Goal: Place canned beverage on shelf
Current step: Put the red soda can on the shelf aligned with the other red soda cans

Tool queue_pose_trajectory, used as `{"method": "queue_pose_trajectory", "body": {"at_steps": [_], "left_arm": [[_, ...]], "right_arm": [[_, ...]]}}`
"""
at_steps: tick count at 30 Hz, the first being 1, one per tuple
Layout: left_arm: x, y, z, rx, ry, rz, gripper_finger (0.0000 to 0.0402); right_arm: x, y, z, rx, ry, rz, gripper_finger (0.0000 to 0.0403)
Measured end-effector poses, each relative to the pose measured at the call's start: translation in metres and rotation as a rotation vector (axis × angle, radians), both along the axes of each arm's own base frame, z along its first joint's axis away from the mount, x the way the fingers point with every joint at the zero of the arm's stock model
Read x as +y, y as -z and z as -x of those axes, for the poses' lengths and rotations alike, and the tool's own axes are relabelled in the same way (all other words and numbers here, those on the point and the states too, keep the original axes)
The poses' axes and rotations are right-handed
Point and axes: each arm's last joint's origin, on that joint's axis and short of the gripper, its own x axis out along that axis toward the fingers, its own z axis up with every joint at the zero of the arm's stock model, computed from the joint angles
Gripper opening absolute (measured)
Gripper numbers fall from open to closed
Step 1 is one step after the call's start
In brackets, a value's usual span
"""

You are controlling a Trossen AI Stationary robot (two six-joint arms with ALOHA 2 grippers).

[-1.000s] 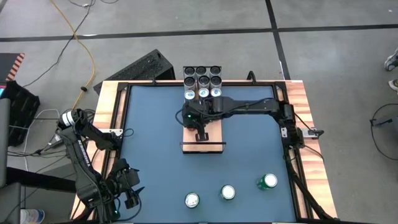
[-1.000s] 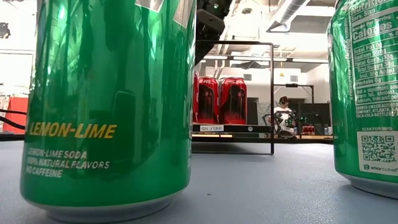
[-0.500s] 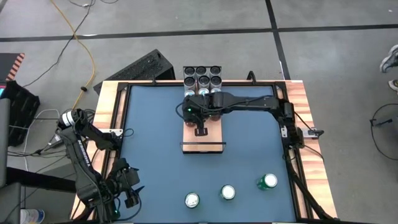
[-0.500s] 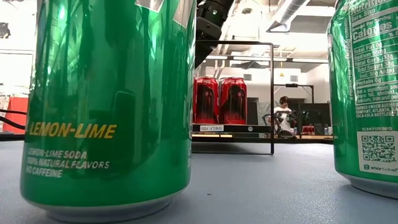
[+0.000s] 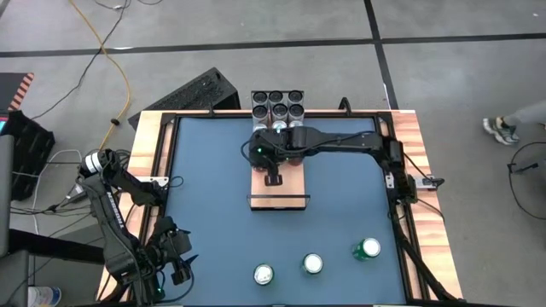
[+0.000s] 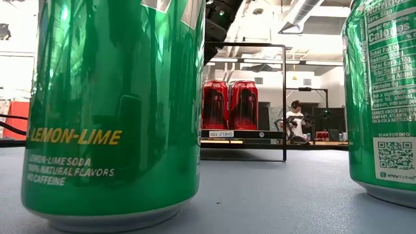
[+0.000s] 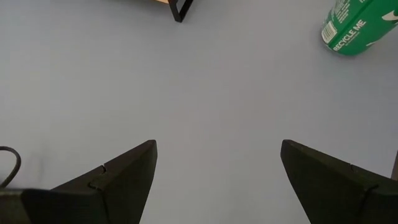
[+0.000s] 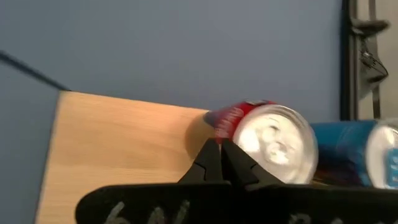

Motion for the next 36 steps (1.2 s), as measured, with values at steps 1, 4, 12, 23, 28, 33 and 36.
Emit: {"method": "queue_pose_trajectory", "body": {"at_steps": [1, 4, 12, 23, 28, 33, 36], "left_arm": [[0.000, 0.000, 0.000, 0.000, 0.000, 0.000, 0.0330], [0.001, 0.000, -0.001, 0.002, -0.004, -0.001, 0.0330], [0.005, 0.000, -0.007, 0.011, -0.009, -0.018, 0.0330], [0.006, 0.000, -0.010, 0.014, -0.015, -0.020, 0.0330], [0.006, 0.000, -0.010, 0.013, -0.014, -0.021, 0.0330], [0.006, 0.000, -0.009, 0.014, -0.014, -0.022, 0.0330], [0.006, 0.000, -0.009, 0.014, -0.014, -0.021, 0.0330]], "right_arm": [[0.003, 0.000, 0.000, 0.002, -0.014, 0.004, 0.0000], [0.012, 0.002, -0.002, 0.009, -0.050, 0.011, 0.0000], [0.007, 0.014, -0.009, 0.023, -0.050, 0.030, 0.0000], [-0.010, 0.017, -0.007, 0.044, 0.009, 0.065, 0.0000], [-0.011, 0.017, -0.007, 0.042, 0.013, 0.066, 0.0000], [-0.012, 0.017, -0.008, 0.042, 0.027, 0.088, 0.0000], [-0.011, 0.017, -0.008, 0.041, 0.025, 0.088, 0.0000]]}}
